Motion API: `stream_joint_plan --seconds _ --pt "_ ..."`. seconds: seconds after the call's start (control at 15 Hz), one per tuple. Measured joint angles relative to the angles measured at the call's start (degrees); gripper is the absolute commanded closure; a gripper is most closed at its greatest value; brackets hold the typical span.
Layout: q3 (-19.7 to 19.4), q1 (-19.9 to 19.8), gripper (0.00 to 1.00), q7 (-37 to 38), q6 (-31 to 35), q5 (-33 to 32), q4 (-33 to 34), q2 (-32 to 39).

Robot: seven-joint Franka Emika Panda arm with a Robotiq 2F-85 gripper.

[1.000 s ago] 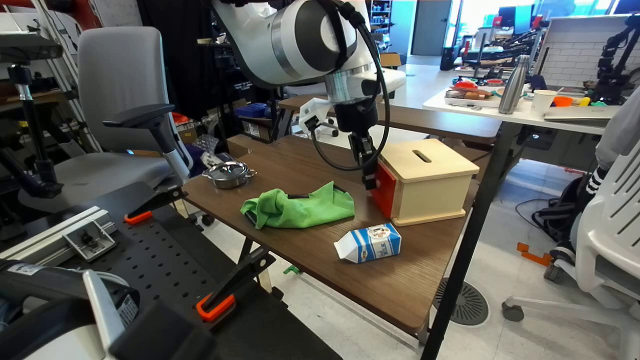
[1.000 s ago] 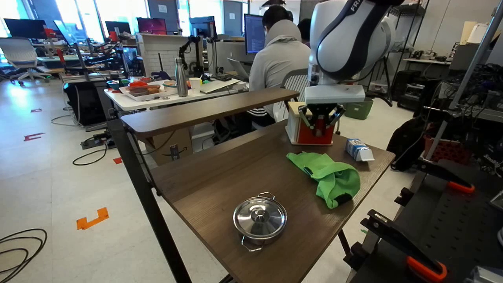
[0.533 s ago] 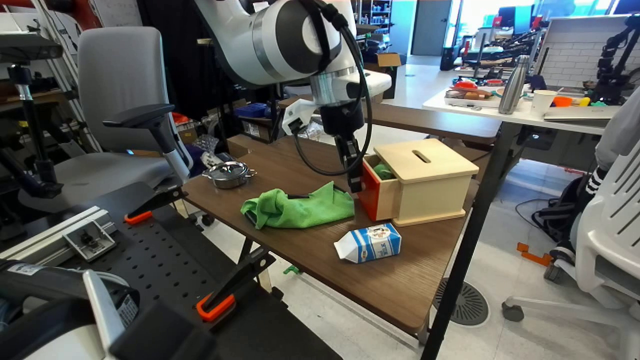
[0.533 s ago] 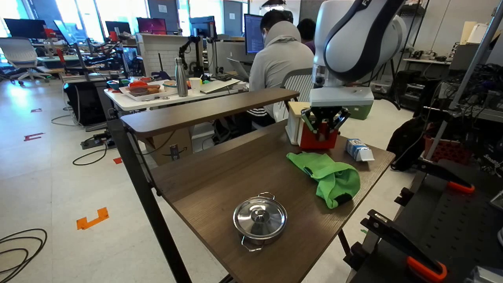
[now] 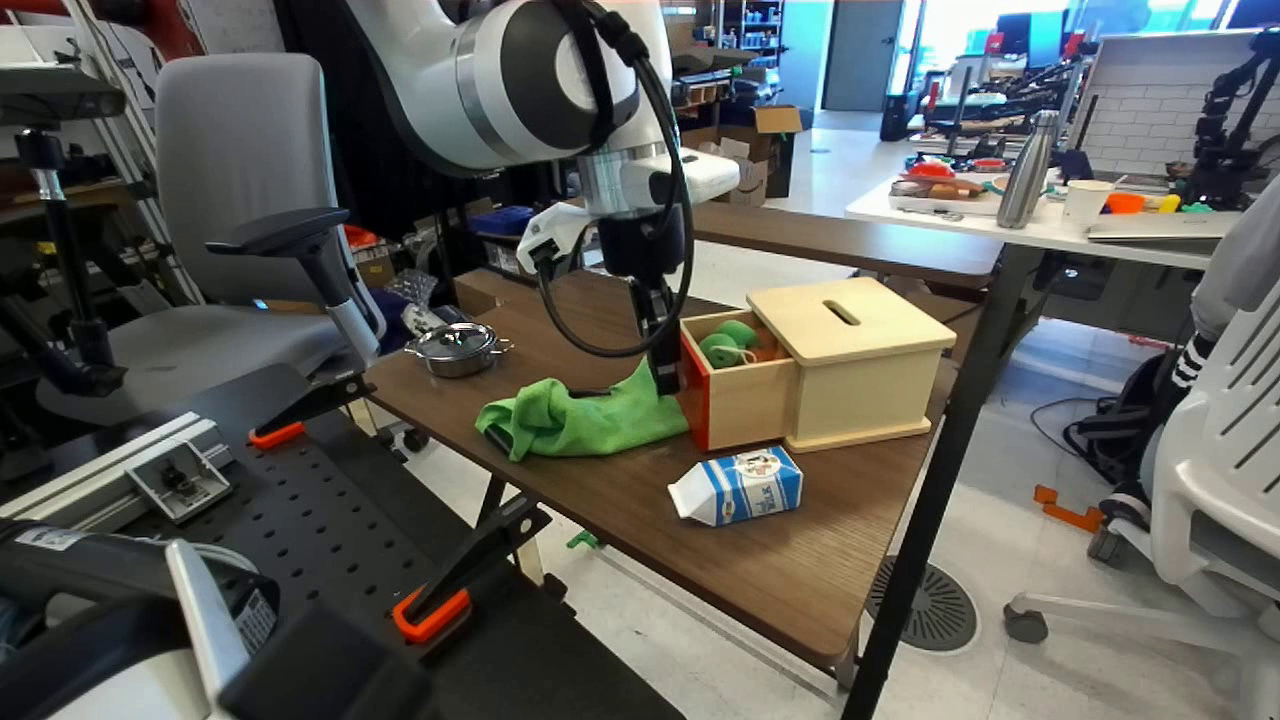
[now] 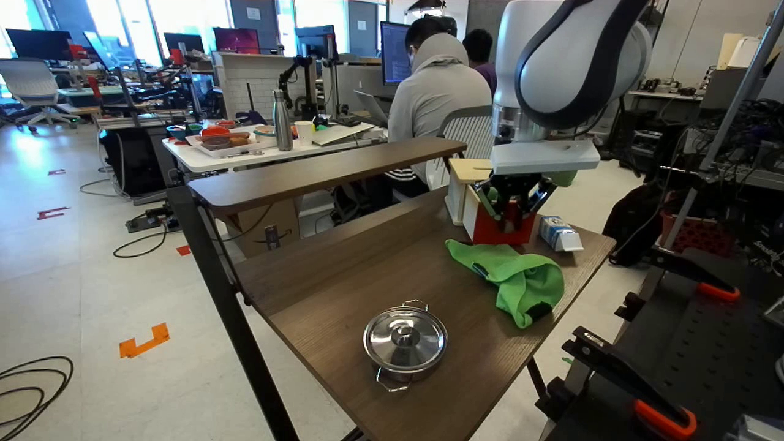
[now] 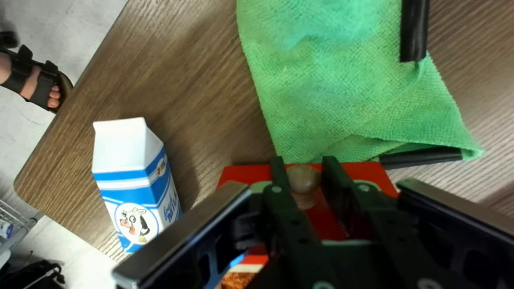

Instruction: Open the drawer and pick the green stuffed animal and put it on the table

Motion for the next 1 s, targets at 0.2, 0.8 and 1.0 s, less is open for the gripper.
stream_joint_plan --seconds 0.2,0.8,1.0 --pt "1.1 0.1 0.2 -1.5 0.0 0.0 -0.8 -0.7" --pt "1.0 0.4 0.0 -2.7 -0.2 -0.1 -3.3 -5.2" --pt "-1.7 0.8 0.0 -2.7 -0.2 -0.8 -3.9 -8.2"
